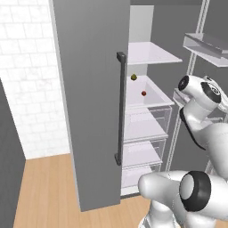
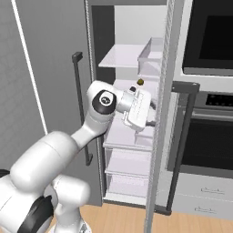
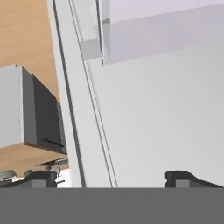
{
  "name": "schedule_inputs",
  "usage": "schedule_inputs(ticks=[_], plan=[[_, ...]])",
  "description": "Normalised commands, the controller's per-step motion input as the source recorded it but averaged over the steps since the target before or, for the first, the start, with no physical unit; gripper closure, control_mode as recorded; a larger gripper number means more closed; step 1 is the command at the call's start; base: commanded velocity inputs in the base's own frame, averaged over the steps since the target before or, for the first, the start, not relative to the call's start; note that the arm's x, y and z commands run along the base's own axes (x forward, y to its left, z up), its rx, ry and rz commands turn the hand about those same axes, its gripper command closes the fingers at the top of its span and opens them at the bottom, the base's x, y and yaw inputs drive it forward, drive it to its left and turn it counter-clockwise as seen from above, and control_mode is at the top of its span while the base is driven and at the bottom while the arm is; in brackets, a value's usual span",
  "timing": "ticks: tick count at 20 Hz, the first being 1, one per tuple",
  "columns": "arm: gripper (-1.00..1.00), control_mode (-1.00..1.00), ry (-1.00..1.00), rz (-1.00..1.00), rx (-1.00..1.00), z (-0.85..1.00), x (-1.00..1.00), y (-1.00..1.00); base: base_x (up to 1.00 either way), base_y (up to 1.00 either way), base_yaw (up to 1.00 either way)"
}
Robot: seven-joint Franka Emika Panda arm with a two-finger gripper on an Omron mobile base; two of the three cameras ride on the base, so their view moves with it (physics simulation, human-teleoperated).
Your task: Take the strawberry from the fridge and place it on top of the pancake, located on the dining counter.
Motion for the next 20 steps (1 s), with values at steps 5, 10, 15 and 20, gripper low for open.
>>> schedule_inputs(ticks=[5,10,15,20], plan=[[-1.00,-1.00,-0.02,0.04,-0.02,0.00,0.00,0.47,0.00,0.00,0.00],[-1.00,-1.00,-0.22,-0.05,0.09,0.00,0.02,1.00,0.00,0.00,0.00],[-1.00,-1.00,-0.46,-0.22,0.34,0.00,0.01,1.00,0.00,0.00,0.00],[-1.00,-1.00,-0.55,-0.42,0.35,0.00,0.00,0.95,0.00,0.00,0.00]])
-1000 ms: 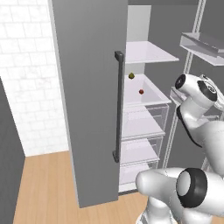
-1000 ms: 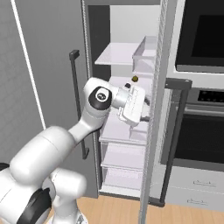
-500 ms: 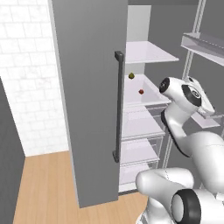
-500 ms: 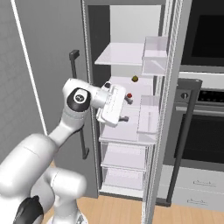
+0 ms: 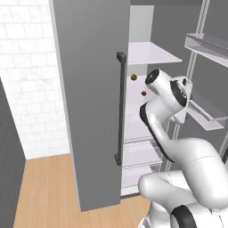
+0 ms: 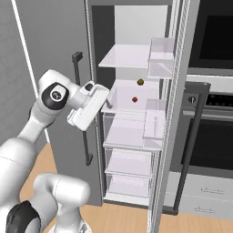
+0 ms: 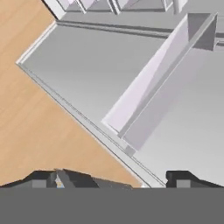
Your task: Take the strawberry from the fridge and place it on top of the pancake, located on the dining counter.
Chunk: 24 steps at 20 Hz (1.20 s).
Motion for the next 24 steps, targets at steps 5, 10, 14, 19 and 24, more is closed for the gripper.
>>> schedule_inputs(ticks=[5,10,14,19,24], plan=[[-1.00,-1.00,-0.46,-0.56,0.33,-0.13,0.11,0.66,0.00,0.00,0.00],[-1.00,-1.00,-0.41,-0.56,0.58,-0.24,0.01,0.39,0.00,0.00,0.00],[-1.00,-1.00,-0.45,-0.55,0.51,-0.48,-0.22,0.55,0.00,0.00,0.00],[-1.00,-1.00,-0.25,-0.22,0.14,-0.36,-0.62,0.67,0.00,0.00,0.00],[-1.00,-1.00,-0.02,0.24,0.01,-0.12,-0.57,0.09,0.00,0.00,0.00]])
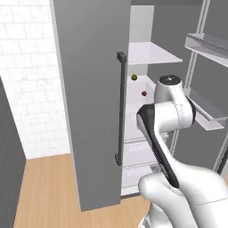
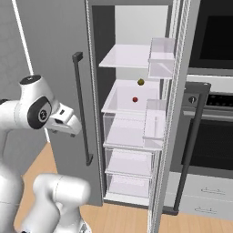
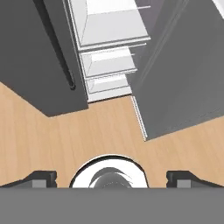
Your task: Take the strawberry from the fridge and place it on top of the pancake, located on the dining counter.
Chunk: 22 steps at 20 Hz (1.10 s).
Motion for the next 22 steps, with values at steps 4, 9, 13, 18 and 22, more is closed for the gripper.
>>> schedule_inputs(ticks=[4,9,13,18,22], plan=[[-1.00,-1.00,0.01,0.28,0.10,-0.02,-0.27,-0.03,0.00,0.00,0.00],[-1.00,-1.00,0.12,0.06,0.05,-0.26,-0.18,0.00,0.00,0.00,0.00],[-1.00,-1.00,0.16,0.00,-0.01,-0.60,-0.20,0.00,0.00,0.00,0.00],[-1.00,-1.00,0.03,0.00,0.00,-0.07,-0.04,0.00,0.00,0.00,0.00],[-1.00,-1.00,0.00,-0.01,0.00,0.00,0.05,0.02,0.00,0.00,0.00]])
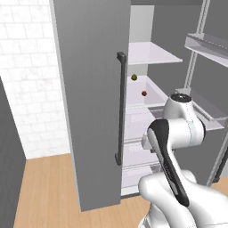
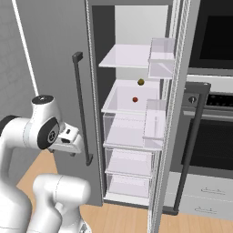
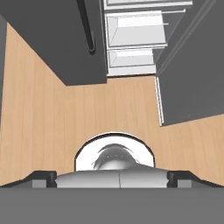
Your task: Take the strawberry from the fridge and place it on top of the pancake, located on the dining counter.
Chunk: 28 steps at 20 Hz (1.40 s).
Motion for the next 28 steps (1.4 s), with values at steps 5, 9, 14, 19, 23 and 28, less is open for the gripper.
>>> schedule_inputs(ticks=[5,9,14,19,23,28], plan=[[-1.00,1.00,-0.03,-0.02,0.00,0.00,0.14,0.00,0.32,-0.04,-0.03],[-1.00,1.00,0.00,0.00,0.00,0.00,0.00,0.00,0.45,-0.18,-0.09],[-1.00,1.00,0.00,0.00,0.00,0.00,0.00,0.00,0.31,-0.16,-0.23],[-1.00,1.00,0.00,0.00,0.00,0.00,0.00,0.00,0.54,-0.22,-0.31],[-1.00,1.00,0.00,0.00,0.00,0.00,0.00,0.00,0.76,-0.14,-0.02],[-1.00,1.00,0.00,0.00,0.00,0.00,0.00,0.00,0.71,-0.28,0.15]])
